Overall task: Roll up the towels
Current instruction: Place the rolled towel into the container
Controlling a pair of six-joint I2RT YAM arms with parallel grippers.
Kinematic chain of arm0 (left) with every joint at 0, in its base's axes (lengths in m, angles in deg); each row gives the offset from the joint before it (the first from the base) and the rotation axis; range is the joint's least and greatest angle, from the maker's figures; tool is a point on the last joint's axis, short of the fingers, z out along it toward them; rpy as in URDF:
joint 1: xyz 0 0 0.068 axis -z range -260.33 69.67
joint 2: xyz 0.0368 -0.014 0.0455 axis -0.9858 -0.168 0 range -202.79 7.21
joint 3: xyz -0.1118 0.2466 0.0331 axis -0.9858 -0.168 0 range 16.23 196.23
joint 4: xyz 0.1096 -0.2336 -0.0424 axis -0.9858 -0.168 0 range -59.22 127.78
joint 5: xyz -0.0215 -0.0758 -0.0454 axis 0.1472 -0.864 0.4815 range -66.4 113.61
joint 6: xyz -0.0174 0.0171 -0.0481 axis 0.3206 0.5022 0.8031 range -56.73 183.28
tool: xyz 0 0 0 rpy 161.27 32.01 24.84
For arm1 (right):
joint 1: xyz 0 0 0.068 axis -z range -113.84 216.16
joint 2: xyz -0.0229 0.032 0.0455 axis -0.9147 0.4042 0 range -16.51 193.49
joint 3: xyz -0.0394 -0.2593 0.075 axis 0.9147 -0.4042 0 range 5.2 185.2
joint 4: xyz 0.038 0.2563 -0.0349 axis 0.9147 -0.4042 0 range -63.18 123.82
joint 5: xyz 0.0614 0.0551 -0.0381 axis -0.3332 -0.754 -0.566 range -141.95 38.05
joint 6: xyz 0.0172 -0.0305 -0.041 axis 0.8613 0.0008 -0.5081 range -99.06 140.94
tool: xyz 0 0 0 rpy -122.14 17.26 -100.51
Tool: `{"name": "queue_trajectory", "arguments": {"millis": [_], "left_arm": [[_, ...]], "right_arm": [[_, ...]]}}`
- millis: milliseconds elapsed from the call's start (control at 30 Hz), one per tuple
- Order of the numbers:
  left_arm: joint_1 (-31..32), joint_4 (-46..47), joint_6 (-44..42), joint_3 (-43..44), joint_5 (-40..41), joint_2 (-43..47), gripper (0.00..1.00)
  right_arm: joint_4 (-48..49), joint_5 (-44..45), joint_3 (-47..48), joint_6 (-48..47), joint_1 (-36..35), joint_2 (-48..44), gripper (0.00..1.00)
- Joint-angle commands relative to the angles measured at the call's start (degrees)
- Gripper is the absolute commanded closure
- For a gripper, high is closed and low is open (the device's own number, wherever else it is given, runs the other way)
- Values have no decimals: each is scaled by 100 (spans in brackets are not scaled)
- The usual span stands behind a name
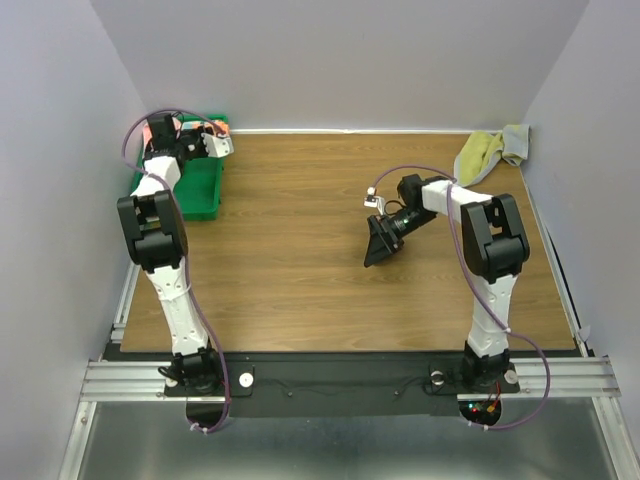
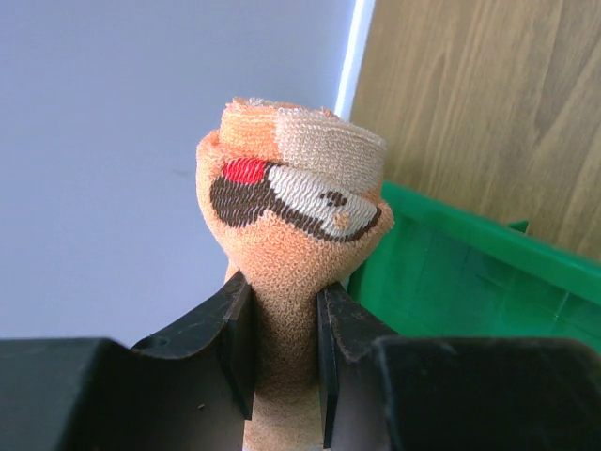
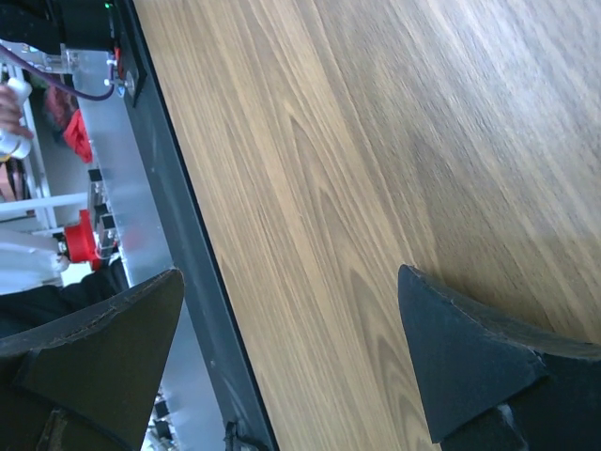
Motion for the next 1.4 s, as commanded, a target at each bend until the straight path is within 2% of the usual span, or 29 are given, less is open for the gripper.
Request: {"name": "queue_trajectory", "arguments": {"millis": [0, 367, 833, 933, 967, 1000, 1067, 1133, 1167, 1233, 1367], "left_arm": [[-119, 287, -434, 559, -95, -264, 100], [-392, -64, -1084, 937, 203, -960, 100], [-260, -275, -1681, 1262, 177, -1618, 99], [-251, -284, -1849, 1289, 300, -1760, 86], [-251, -275, -1866, 1280, 300, -1769, 77], [-251, -275, -1893, 1254, 318, -1786, 72], [-242, -284, -2033, 1123, 344, -1742, 48], [-225, -284, -2095, 1017, 336, -1638, 38], [-233, -275, -2095, 973, 336, -1593, 26], [-233, -293, -2087, 832, 318, -1426, 19], [-233, -538, -2157, 586, 265, -1058, 11]], "right_arm": [[-108, 13, -63, -91, -11, 62, 0], [-108, 128, 51, 6, -11, 238, 0], [-135, 180, 122, 50, -11, 457, 0], [-143, 198, 130, 59, -11, 466, 0], [-152, 215, 130, 59, -11, 457, 0], [-152, 224, 130, 50, -11, 457, 0], [-170, 233, 139, 50, -11, 457, 0], [-187, 233, 157, 50, -11, 475, 0], [-196, 224, 166, 50, -11, 458, 0], [-205, 198, 166, 41, -11, 440, 0], [-205, 198, 122, -3, -3, 370, 0]]}}
